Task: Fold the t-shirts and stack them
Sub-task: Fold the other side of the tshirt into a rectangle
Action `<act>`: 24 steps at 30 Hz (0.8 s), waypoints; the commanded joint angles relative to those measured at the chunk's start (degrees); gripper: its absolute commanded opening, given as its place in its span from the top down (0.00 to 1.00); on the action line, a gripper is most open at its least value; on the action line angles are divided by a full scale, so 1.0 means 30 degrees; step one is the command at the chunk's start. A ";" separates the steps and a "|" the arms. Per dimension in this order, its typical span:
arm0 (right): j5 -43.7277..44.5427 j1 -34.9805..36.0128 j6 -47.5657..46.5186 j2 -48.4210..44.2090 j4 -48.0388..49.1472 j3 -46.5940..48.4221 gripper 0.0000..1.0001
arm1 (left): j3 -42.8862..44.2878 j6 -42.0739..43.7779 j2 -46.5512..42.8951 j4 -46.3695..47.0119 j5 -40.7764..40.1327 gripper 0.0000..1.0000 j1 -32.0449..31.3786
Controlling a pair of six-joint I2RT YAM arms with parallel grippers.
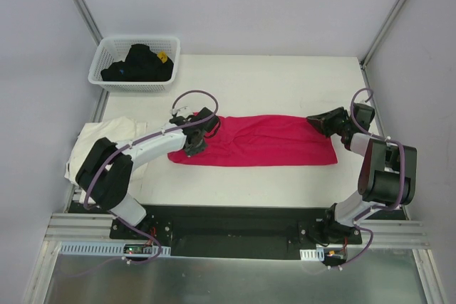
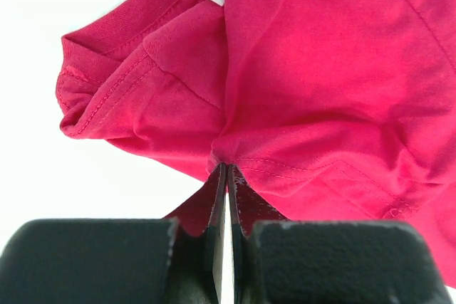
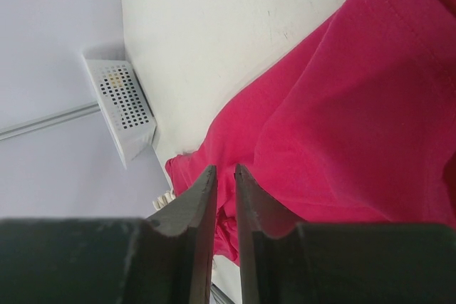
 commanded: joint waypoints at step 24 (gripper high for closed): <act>-0.0176 0.0231 0.0003 -0.0472 0.0705 0.0023 0.81 | -0.0801 -0.1398 0.1303 -0.0503 0.0597 0.98 -0.1654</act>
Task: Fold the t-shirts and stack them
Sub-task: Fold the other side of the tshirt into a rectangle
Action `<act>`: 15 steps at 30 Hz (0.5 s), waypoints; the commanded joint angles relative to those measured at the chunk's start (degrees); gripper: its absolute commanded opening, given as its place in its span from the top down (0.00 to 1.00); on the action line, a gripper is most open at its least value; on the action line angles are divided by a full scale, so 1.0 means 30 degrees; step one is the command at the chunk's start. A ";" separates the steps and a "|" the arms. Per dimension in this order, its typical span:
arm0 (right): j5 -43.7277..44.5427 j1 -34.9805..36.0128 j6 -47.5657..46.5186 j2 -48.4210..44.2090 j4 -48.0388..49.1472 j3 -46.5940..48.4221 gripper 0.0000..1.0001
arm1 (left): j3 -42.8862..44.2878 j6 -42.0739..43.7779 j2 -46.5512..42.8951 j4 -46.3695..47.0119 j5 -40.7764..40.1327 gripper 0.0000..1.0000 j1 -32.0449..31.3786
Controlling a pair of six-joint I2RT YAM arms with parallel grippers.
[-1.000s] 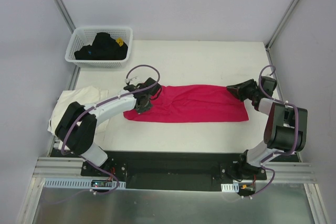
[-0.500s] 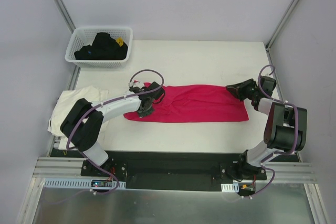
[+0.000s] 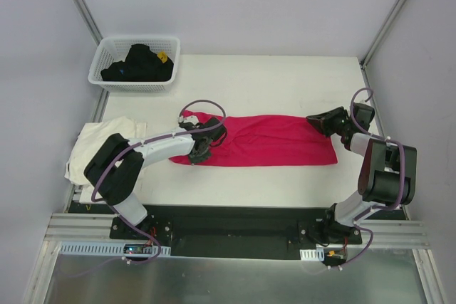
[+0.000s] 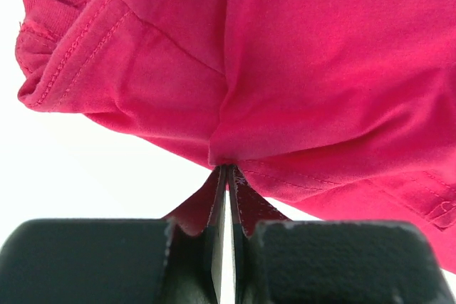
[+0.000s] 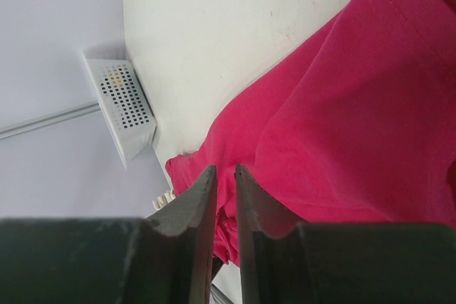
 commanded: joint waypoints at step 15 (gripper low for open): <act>-0.0183 0.0290 -0.0027 -0.0619 0.0457 0.0229 0.80 | 0.0139 0.0968 -0.3360 -0.0365 -0.1236 0.75 -0.0278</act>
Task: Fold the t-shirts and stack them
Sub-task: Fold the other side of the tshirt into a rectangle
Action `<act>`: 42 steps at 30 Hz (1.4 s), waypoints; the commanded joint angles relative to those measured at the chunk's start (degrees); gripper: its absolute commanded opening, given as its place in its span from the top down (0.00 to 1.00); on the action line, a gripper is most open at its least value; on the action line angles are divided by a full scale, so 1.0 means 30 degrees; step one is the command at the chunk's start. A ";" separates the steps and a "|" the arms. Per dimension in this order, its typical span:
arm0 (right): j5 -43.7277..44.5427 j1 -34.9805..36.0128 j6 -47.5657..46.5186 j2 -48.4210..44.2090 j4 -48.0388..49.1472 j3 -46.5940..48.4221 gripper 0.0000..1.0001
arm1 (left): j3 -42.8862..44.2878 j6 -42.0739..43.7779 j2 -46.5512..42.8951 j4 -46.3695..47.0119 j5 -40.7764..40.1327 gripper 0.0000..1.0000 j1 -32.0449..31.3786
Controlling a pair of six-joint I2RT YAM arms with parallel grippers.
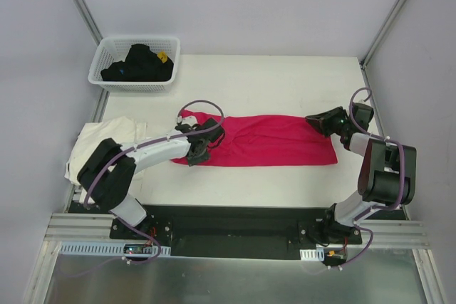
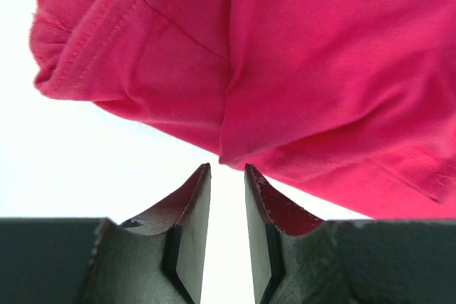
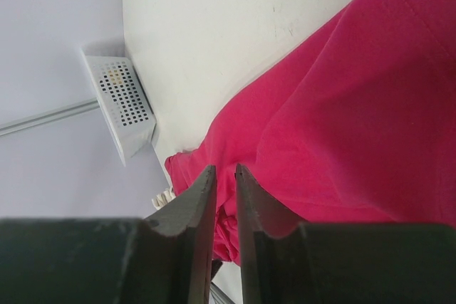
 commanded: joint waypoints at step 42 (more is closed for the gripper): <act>0.0285 0.3696 0.0858 0.5179 0.3126 0.2367 0.77 | 0.7660 0.3572 0.6933 0.5032 -0.0191 0.69 0.4123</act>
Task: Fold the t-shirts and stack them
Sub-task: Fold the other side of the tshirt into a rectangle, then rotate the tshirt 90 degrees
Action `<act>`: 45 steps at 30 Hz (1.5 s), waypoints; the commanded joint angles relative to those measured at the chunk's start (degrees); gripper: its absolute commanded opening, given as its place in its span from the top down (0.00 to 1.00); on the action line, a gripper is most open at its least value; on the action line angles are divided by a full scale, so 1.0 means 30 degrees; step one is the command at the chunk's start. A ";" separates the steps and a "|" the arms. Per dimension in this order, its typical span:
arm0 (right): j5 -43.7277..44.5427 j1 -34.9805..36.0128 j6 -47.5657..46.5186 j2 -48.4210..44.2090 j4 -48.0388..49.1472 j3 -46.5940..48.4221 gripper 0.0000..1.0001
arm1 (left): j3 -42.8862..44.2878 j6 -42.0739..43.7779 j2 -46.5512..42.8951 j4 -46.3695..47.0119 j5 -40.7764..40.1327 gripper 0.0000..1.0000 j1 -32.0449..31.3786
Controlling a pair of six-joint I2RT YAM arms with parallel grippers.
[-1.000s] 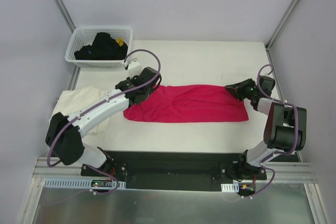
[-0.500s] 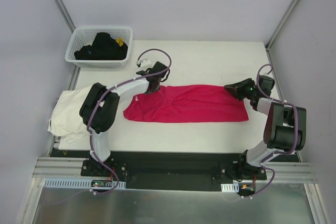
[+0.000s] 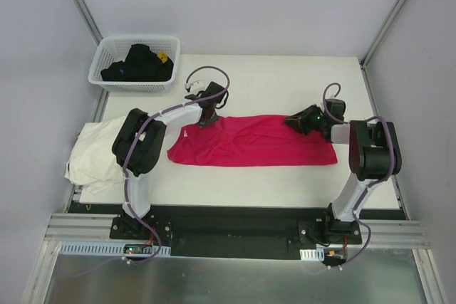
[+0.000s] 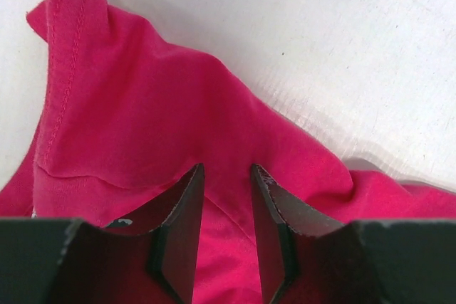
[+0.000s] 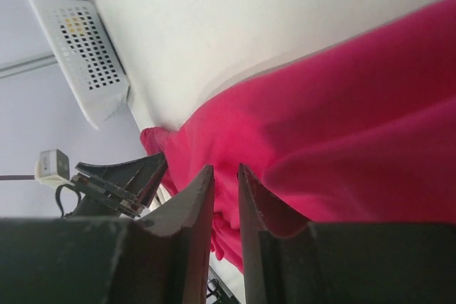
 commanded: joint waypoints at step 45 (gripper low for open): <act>-0.0652 -0.1699 0.4648 -0.1614 0.7167 -0.1843 0.73 | -0.2714 0.0390 -0.5967 0.0034 0.0468 0.72 0.0080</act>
